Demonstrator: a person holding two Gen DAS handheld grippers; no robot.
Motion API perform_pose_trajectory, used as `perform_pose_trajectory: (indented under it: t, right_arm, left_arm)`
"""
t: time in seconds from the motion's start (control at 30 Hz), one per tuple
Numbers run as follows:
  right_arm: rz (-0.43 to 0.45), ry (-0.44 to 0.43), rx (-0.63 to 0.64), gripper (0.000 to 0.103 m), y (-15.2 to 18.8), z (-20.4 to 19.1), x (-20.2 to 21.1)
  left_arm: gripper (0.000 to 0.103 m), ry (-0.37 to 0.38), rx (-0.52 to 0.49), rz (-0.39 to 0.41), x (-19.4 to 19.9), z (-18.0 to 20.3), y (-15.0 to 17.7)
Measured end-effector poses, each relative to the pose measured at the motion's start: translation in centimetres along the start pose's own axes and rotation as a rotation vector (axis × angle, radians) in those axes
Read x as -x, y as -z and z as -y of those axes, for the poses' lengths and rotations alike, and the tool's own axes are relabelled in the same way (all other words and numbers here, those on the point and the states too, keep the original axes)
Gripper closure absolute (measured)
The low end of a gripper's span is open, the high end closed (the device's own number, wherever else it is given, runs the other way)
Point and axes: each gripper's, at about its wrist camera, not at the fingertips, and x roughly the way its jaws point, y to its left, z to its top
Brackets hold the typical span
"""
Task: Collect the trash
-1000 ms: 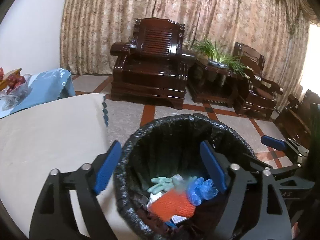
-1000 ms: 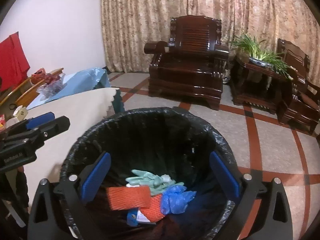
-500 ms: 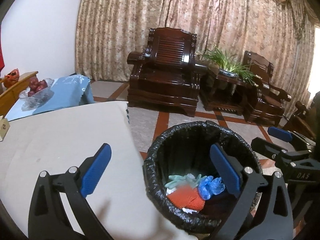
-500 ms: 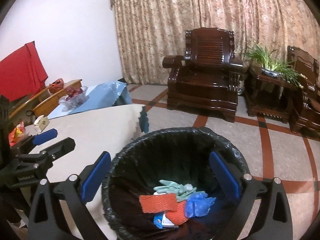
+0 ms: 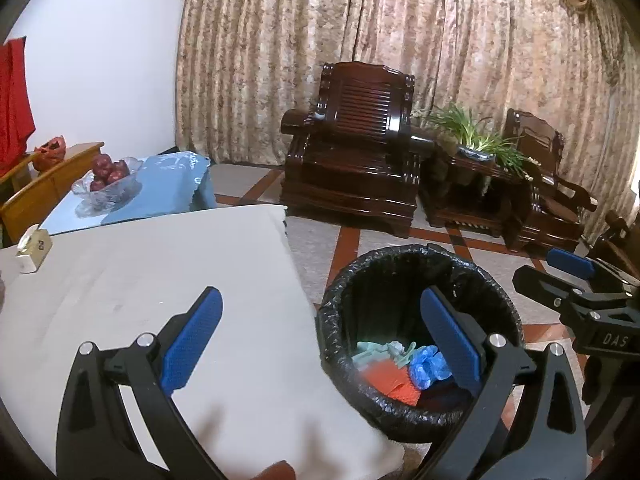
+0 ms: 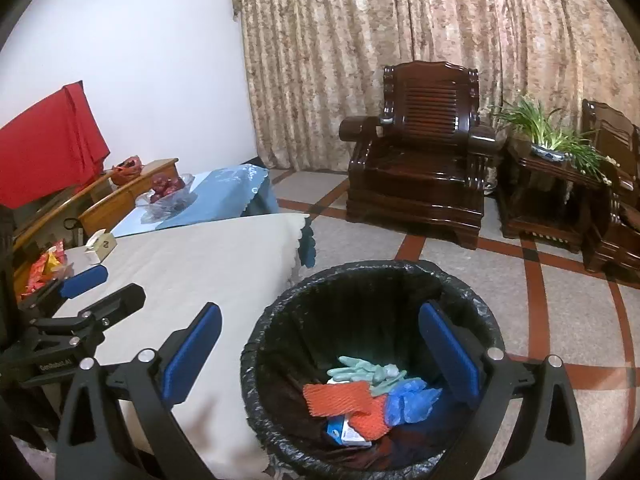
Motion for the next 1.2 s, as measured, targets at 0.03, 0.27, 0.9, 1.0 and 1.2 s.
perform_pose_trajectory:
  t: [0.03,0.27,0.9,1.0,1.2]
  right_arm:
    - [0.001,-0.001,0.004,0.006,0.0,-0.2,0.2]
    - [0.000,-0.018,0.017,0.006,0.2,-1.3,1.1]
    - [-0.024,-0.023,0.022,0.006,0.7,-2.7,1.5]
    - [-0.028,-0.025,0.022,0.006,0.6,-2.7,1.4]
    - [-0.029,-0.025,0.022,0.006,0.6,-2.7,1.4]
  left_arm:
    - [0.006,-0.001,0.001,0.001,0.4,-0.1,0.0]
    - [0.006,-0.027,0.006,0.018,2.3,-0.4,0.0]
    - [0.006,-0.048,0.001,0.020,4.0,-0.4,0.3]
    - [0.006,-0.048,0.001,0.020,3.9,-0.4,0.3]
    - [0.006,-0.048,0.000,0.020,4.0,-0.4,0.3]
